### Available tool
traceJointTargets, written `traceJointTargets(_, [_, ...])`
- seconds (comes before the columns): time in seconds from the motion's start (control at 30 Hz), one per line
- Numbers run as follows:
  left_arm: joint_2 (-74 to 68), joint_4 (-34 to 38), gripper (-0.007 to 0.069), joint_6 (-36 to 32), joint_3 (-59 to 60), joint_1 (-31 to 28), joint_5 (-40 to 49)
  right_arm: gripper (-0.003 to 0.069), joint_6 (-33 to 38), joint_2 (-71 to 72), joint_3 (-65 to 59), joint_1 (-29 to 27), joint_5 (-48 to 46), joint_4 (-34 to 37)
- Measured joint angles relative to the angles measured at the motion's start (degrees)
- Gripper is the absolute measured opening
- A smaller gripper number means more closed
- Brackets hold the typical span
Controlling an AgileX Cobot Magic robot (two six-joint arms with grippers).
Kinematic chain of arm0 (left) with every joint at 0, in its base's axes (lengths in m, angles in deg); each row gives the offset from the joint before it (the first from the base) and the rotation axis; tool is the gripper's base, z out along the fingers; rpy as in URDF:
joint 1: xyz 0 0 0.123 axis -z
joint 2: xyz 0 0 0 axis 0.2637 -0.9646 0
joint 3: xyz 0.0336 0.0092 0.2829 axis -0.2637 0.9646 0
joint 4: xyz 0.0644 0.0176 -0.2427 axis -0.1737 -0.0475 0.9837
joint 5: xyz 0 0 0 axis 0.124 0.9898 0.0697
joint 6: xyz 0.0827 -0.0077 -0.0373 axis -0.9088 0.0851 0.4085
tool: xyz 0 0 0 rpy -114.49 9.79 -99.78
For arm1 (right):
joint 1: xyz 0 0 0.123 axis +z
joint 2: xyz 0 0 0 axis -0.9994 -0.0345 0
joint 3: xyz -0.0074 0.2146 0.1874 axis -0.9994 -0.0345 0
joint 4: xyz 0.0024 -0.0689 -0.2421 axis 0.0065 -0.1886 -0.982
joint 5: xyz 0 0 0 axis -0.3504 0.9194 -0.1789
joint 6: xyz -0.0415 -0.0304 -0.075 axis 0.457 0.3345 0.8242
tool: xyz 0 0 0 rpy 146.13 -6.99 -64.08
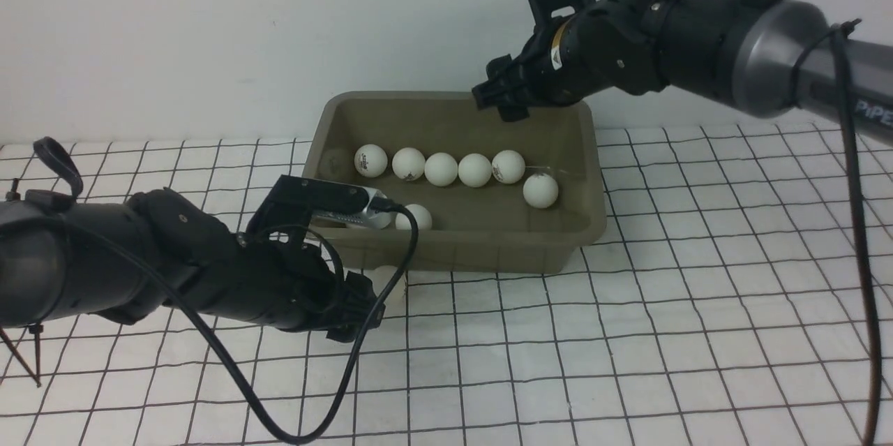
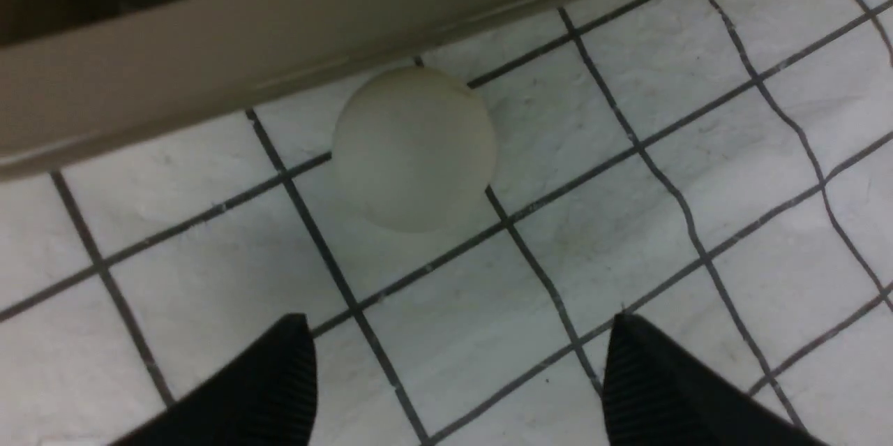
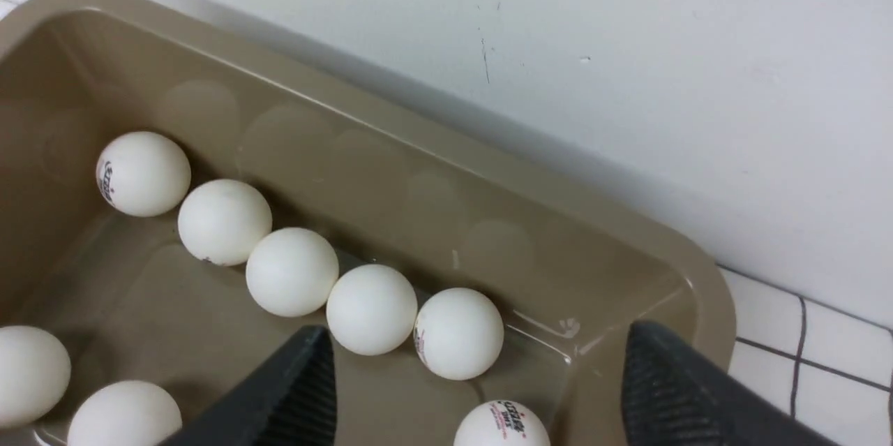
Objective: Put the table tennis balls into the box on the white checkered tablecloth.
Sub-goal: 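Reach for and grasp a ping pong ball on the table beside the basket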
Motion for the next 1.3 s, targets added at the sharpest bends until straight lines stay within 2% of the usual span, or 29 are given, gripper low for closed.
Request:
traceJointTargets(0.2, [-0.30, 15.17, 0.0566, -16.40, 0.00, 0.00, -0.47, 0.0499, 1.58, 0.00, 0.30, 0.00, -1.52, 0.06])
traceJointTargets(0.27, [-1.15, 21.64, 0.0577, -22.88, -0.11, 0.00, -1.07, 0.0499, 1.63, 0.00, 0.30, 0.00, -2.07, 0.17])
traceJointTargets(0.37, [-2.75, 28.20, 0.0577, -28.95, -0.11, 0.00, -1.37, 0.0499, 1.80, 0.00, 0.30, 0.00, -2.34, 0.27])
traceJointTargets(0.53, [-5.40, 35.57, 0.0577, -37.18, -0.11, 0.00, -1.57, 0.0499, 1.82, 0.00, 0.30, 0.00, -2.34, 0.91])
traceJointTargets(0.63, [-6.43, 37.02, 0.0577, -41.41, -0.18, 0.00, -1.57, 0.0499, 2.28, 0.00, 0.30, 0.00, -2.40, 0.95])
traceJointTargets(0.77, [-8.04, 37.13, 0.0577, -43.46, -1.53, 0.00, -1.57, 0.0499, 3.39, 0.00, 0.30, 0.00, -2.53, 1.05])
traceJointTargets(1.03, [-10.92, 37.28, 0.0562, -42.26, -4.02, 0.00, -1.50, 0.0500, 3.55, 0.00, 0.30, 0.00, -2.53, 1.26])
traceJointTargets(1.13, [-11.19, 37.28, 0.0504, -41.48, -4.02, 0.00, -2.06, 0.0500, 3.55, 0.00, 0.30, 0.00, -2.53, 1.26])
traceJointTargets(1.2, [-11.19, 37.28, 0.0440, -41.38, -4.02, 0.00, -2.39, 0.0500, 3.55, 0.00, 0.30, 0.00, -2.53, 1.26])
traceJointTargets(1.27, [-11.19, 37.28, 0.0341, -41.32, -4.02, 0.00, -2.65, 0.0500, 3.55, 0.00, 0.30, 0.00, -2.53, 1.26])
traceJointTargets(1.3, [-11.19, 37.28, 0.0335, -41.27, -4.02, 0.00, -2.65, 0.0500, 3.55, 0.00, 0.30, 0.00, -2.53, 1.26])
